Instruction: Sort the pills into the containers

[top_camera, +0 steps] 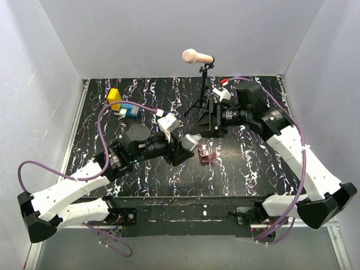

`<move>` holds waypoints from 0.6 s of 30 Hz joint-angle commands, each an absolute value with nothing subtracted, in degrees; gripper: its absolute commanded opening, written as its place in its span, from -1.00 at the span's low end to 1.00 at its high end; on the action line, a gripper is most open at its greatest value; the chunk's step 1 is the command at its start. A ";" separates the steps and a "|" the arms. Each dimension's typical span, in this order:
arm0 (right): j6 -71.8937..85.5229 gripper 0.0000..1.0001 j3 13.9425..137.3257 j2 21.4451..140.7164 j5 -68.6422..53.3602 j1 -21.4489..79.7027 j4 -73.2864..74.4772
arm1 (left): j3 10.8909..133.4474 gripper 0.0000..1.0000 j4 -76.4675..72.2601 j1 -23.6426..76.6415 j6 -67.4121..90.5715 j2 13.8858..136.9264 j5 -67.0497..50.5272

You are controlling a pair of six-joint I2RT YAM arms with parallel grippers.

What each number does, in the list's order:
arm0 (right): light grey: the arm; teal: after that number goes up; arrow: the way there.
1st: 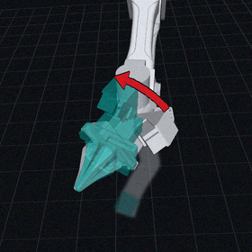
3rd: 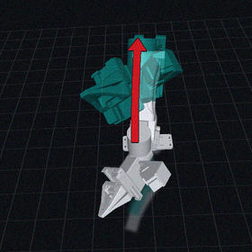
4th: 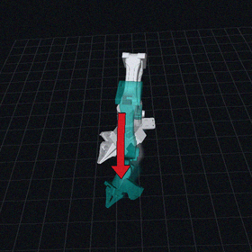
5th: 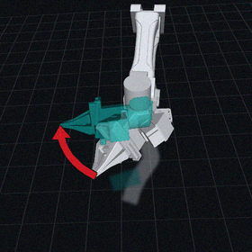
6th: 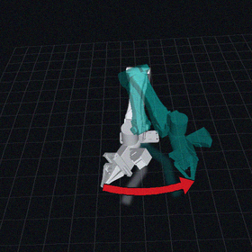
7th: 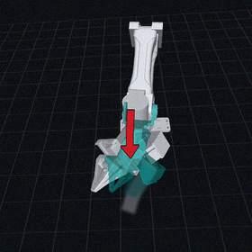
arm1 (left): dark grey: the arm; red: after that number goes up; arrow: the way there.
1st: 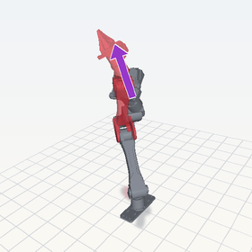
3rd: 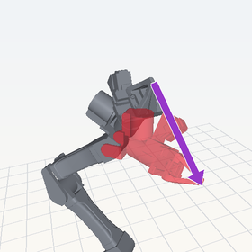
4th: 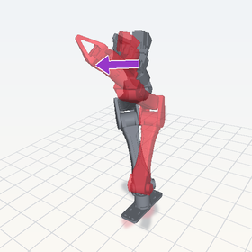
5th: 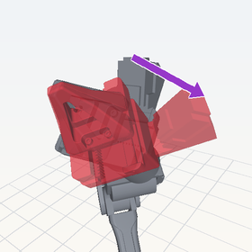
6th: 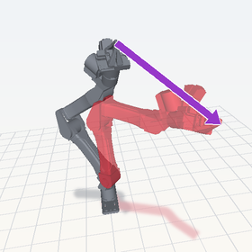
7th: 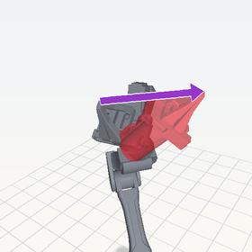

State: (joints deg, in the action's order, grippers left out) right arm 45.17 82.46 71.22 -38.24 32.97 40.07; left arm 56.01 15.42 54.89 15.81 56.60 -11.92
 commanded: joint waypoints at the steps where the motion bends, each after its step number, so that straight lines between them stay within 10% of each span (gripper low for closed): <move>1: 45.44 0.29 81.83 71.72 -39.82 33.84 38.23 | 58.27 -1.00 15.03 55.11 14.94 56.34 -11.51; 10: 43.51 -0.59 83.49 71.54 -40.61 34.28 39.11 | 58.27 -1.00 15.56 55.11 15.55 56.07 -10.99; 18: 37.19 -0.95 82.44 68.82 -45.17 34.37 33.14 | 57.40 -1.00 13.72 55.11 18.80 55.20 -14.40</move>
